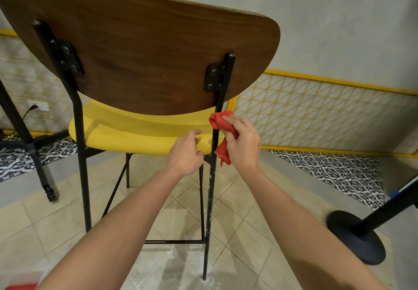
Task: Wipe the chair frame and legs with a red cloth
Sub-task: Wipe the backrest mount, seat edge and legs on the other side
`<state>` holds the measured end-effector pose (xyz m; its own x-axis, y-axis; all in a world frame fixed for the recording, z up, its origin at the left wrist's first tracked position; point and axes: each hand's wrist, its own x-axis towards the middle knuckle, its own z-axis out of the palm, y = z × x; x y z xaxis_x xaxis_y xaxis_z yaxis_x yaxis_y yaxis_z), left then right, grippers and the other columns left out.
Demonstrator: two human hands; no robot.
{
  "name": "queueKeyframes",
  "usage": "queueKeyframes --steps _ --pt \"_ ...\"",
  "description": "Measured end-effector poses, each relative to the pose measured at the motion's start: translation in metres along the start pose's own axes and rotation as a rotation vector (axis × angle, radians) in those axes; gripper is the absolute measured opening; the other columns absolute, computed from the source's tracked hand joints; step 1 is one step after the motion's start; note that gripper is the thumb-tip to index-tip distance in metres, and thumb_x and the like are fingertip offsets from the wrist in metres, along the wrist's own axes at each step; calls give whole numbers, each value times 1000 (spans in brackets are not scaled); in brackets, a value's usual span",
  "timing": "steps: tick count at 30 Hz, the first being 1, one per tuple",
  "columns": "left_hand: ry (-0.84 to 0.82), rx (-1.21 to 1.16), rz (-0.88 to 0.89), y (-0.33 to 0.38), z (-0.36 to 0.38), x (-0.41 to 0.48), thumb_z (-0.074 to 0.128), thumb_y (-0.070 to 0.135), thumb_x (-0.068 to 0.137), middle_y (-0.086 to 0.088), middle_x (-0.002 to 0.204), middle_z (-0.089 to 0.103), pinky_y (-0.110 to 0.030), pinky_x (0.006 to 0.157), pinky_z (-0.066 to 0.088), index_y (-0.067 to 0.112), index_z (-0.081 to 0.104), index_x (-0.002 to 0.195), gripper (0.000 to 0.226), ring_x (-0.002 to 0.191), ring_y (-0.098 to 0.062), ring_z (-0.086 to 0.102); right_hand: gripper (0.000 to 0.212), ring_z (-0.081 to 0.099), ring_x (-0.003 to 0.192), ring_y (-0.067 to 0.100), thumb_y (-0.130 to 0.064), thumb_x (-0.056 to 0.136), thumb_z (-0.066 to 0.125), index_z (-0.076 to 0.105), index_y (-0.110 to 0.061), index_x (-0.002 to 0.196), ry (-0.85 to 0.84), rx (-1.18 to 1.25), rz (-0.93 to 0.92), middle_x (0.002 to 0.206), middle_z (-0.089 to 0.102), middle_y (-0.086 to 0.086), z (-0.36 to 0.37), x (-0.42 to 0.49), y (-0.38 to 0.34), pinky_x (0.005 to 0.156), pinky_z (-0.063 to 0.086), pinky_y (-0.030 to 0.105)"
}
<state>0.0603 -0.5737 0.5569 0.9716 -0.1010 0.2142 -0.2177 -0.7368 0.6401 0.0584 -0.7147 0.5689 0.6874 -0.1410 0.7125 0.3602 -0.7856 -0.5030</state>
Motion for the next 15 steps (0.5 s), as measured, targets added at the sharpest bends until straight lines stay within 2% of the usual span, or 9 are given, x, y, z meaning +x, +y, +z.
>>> queueKeyframes --steps 2,8,11,13,15 --pt "-2 4 4 -1 0 1 58 12 88 -5 133 53 -33 94 42 18 31 143 62 121 -22 47 31 58 103 11 -11 83 68 69 -18 113 -17 62 70 109 66 -3 3 7 -2 89 42 18" --pt "0 12 12 -5 1 6 56 11 87 -4 135 53 -36 97 41 19 31 143 62 124 -23 44 34 62 93 13 -18 80 73 69 -19 114 -240 101 256 103 70 -2 7 -16 16 84 50 26" --pt "7 8 12 -4 3 7 56 11 88 -3 137 52 -36 99 39 20 31 143 62 127 -22 42 34 63 95 13 -20 80 73 69 -21 113 -374 57 327 106 71 -4 7 -28 27 84 49 25" --pt "28 -4 21 -4 5 5 55 13 89 -2 136 52 -35 99 39 20 33 142 58 127 -21 41 31 63 96 14 -21 80 72 70 -22 110 -372 64 355 104 71 -5 7 -31 31 84 50 27" --pt "86 -22 54 -6 8 2 54 18 92 -1 130 56 -34 95 40 21 38 139 50 123 -19 44 27 63 91 17 -23 80 71 70 -23 108 -291 107 389 97 71 -5 8 -31 28 82 52 33"
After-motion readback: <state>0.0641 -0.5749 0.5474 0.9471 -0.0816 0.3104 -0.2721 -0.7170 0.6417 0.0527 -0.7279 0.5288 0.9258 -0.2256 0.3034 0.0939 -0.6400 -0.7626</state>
